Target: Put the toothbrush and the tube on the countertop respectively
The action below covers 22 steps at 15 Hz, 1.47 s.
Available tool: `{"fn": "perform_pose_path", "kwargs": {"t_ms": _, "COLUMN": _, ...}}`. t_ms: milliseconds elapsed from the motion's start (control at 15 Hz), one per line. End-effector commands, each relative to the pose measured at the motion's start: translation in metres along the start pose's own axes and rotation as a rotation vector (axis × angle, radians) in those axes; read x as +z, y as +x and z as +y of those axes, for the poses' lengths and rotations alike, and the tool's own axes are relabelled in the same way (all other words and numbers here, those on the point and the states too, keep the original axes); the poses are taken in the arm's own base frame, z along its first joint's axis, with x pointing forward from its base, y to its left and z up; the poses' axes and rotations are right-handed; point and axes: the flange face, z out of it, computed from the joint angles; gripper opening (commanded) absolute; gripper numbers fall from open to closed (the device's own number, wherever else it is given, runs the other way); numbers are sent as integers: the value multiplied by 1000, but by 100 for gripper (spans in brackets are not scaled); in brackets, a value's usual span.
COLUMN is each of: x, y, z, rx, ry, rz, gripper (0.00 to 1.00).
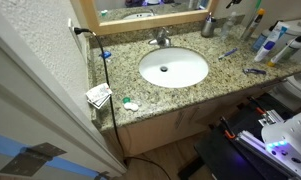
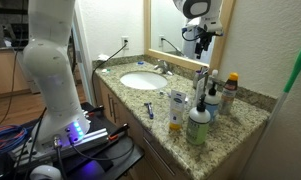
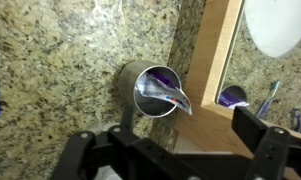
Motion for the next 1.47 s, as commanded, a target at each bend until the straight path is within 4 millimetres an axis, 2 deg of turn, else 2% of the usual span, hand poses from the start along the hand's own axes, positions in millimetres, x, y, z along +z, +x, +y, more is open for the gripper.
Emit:
{"fn": "perform_pose_path", "kwargs": {"t_ms": 0, "x": 21, "y": 15, "z": -14, "rx": -102, "ry": 5, "rz": 54, "gripper": 100}}
{"fn": "perform_pose_path", "kwargs": {"t_ms": 67, "x": 13, "y": 6, "z": -6, "rx": -57, "ry": -2, "rz": 27, "gripper": 100}}
{"fn": "perform_pose_path", "kwargs": {"t_ms": 267, "x": 23, "y": 11, "z": -11, "rx": -76, "ry": -4, "rz": 44, "gripper": 100}}
{"fn": "perform_pose_path", "kwargs": {"t_ms": 867, "x": 88, "y": 1, "z": -9, "rx": -213, "ry": -70, "rz": 98, "gripper": 100}}
{"fn": "perform_pose_path", "kwargs": {"t_ms": 933, "x": 77, "y": 1, "z": -7, "rx": -192, "ry": -71, "rz": 70, "gripper": 100}}
{"fn": "perform_pose_path", "kwargs": {"t_ms": 1200, "x": 91, "y": 1, "z": -7, "rx": -204, "ry": -84, "rz": 85, "gripper": 100}}
{"fn": "perform_pose_path", "kwargs": {"t_ms": 1267, "x": 93, "y": 2, "z": -7, "rx": -203, "ry": -81, "rz": 84, "gripper": 75}}
{"fn": "perform_pose_path", "kwargs": {"t_ms": 1333, "x": 94, "y": 3, "z": -8, "rx": -198, "ry": -75, "rz": 89, "gripper": 74}}
{"fn": "perform_pose_path", "kwargs": {"t_ms": 1400, "x": 94, "y": 3, "z": -8, "rx": -197, "ry": -75, "rz": 85, "gripper": 67}}
